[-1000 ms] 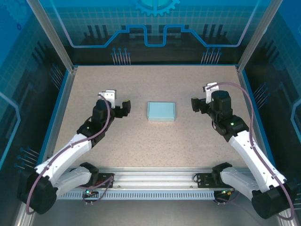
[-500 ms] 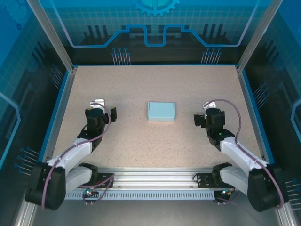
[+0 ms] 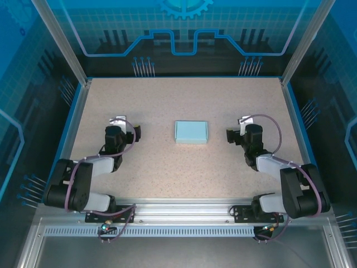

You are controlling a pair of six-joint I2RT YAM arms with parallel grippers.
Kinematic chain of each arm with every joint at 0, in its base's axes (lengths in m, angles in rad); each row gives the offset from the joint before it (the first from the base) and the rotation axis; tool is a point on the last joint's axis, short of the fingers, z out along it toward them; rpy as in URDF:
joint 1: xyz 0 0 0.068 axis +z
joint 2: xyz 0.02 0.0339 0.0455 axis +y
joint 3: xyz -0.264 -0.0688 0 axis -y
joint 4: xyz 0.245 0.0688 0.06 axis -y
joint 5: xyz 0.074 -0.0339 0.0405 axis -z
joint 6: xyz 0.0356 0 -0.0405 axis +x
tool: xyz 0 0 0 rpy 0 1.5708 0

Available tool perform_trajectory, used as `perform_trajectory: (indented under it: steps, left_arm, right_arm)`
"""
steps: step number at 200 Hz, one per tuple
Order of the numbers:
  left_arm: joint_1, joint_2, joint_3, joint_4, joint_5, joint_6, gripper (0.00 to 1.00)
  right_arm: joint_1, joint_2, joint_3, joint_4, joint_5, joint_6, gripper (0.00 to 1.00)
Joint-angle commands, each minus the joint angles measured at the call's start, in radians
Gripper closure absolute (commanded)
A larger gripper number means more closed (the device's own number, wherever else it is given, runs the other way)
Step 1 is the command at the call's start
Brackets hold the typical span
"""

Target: Fold the paper box

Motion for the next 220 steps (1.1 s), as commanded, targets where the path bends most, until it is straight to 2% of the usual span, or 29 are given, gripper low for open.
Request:
perform_trajectory:
  steps: [1, 5, 16, 40, 49, 62, 220]
  left_arm:
    - [0.039, 0.132, -0.023, 0.249, 0.088, 0.019, 0.01]
    - [0.041, 0.136, -0.027, 0.280, 0.085, 0.019, 0.01]
    - [0.053, 0.107, -0.007, 0.180, 0.109, 0.001, 0.01]
    - [0.065, 0.121, 0.011, 0.173, 0.137, -0.001, 0.01]
    - [0.065, 0.116, 0.013, 0.158, 0.127, -0.004, 0.01]
    - [0.064, 0.118, 0.013, 0.170, 0.123, -0.003, 0.01]
    - [0.064, 0.118, 0.011, 0.169, 0.123, -0.002, 0.01]
  right_arm:
    - [-0.019, 0.040, 0.004, 0.158, -0.094, -0.038, 0.00]
    - [-0.019, 0.050, -0.003, 0.182, -0.101, -0.043, 0.00]
    - [-0.025, 0.082, -0.026, 0.251, -0.114, -0.044, 0.00]
    - [-0.042, 0.167, -0.029, 0.333, -0.137, -0.039, 0.00]
    - [-0.057, 0.159, 0.001, 0.251, -0.155, -0.022, 0.00]
    - [-0.090, 0.163, 0.014, 0.231, -0.199, 0.000, 0.00]
    - [-0.083, 0.166, 0.012, 0.244, -0.190, -0.006, 0.00]
